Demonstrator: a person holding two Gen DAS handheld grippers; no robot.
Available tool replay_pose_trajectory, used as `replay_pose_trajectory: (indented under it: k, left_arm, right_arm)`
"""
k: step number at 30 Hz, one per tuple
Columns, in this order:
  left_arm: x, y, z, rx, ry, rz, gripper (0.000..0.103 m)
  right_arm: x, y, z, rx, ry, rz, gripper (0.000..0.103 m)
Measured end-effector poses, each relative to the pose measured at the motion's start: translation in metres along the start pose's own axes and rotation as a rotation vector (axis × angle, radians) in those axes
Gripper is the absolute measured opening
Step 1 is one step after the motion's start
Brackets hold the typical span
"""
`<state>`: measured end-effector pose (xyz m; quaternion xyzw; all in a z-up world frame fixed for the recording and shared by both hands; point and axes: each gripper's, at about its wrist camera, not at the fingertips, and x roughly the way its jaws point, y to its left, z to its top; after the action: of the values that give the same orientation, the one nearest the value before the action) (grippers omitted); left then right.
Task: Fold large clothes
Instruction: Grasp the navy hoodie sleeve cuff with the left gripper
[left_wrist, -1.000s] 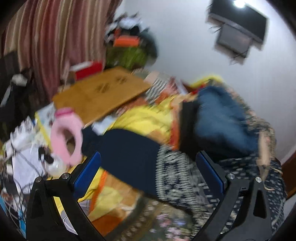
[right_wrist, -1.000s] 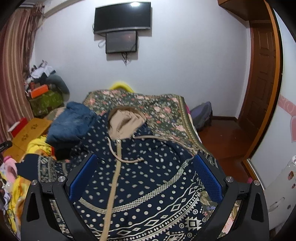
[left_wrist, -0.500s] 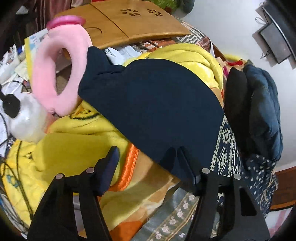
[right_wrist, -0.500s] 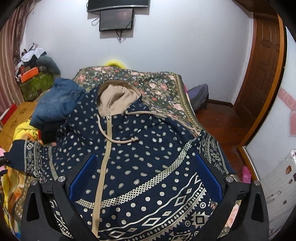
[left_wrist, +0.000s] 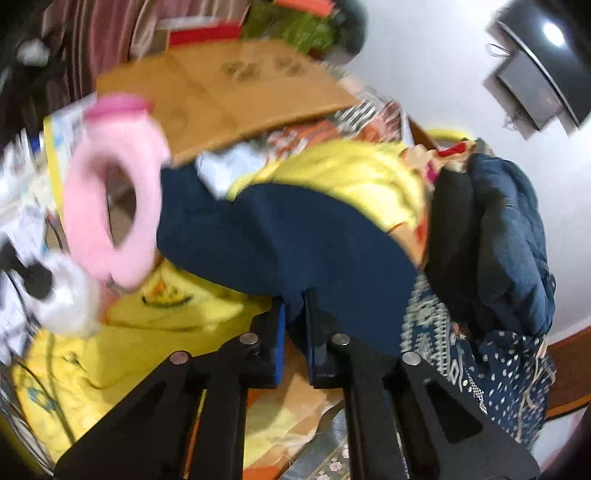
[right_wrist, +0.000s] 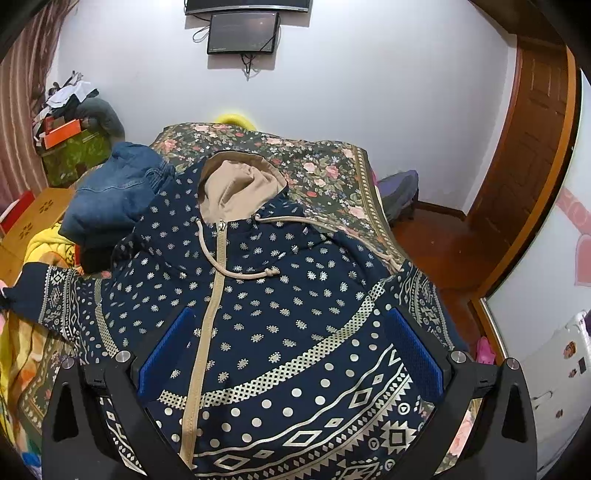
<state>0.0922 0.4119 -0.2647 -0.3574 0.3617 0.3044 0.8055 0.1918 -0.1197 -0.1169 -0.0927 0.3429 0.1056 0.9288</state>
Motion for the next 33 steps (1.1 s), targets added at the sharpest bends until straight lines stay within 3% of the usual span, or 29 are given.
replay_pose_trajectory:
  k: [4, 8, 12, 15, 16, 17, 19, 21, 27, 33]
  left_arm:
    - [-0.05, -0.053, 0.009, 0.16, -0.148, 0.016, 0.002]
    - [-0.104, -0.108, 0.018, 0.26, -0.259, -0.093, 0.001]
    - [-0.134, -0.159, 0.015, 0.35, -0.274, -0.21, 0.001]
    - [-0.133, -0.182, 0.005, 0.392, -0.245, -0.201, 0.003]
    - [-0.128, -0.186, 0.002, 0.393, -0.235, -0.19, 0.007]
    - [-0.124, -0.185, -0.002, 0.389, -0.22, -0.179, 0.011]
    - [-0.112, -0.175, -0.012, 0.367, -0.171, -0.174, 0.039]
    - [-0.098, -0.154, -0.017, 0.306, -0.112, -0.181, 0.053]
    - [-0.06, -0.08, -0.027, 0.096, 0.041, -0.146, 0.053]
    - [-0.02, -0.006, -0.024, -0.136, 0.114, -0.121, 0.053]
  right_arm:
    - [-0.008, -0.001, 0.002, -0.005, -0.02, 0.005, 0.103]
    - [-0.014, -0.001, 0.003, -0.009, -0.039, 0.015, 0.103]
    - [-0.021, -0.006, 0.003, -0.004, -0.063, 0.025, 0.103]
    - [-0.024, -0.011, 0.002, 0.009, -0.072, 0.034, 0.103]
    - [-0.025, -0.012, 0.001, 0.012, -0.073, 0.037, 0.103]
    - [-0.026, -0.015, 0.001, 0.019, -0.074, 0.041, 0.103]
    - [-0.026, -0.019, 0.0, 0.025, -0.074, 0.042, 0.103]
    - [-0.025, -0.024, 0.0, 0.029, -0.075, 0.035, 0.103]
    - [-0.018, -0.031, -0.004, 0.049, -0.056, 0.02, 0.103]
    - [-0.006, -0.028, -0.007, 0.046, -0.016, 0.009, 0.103]
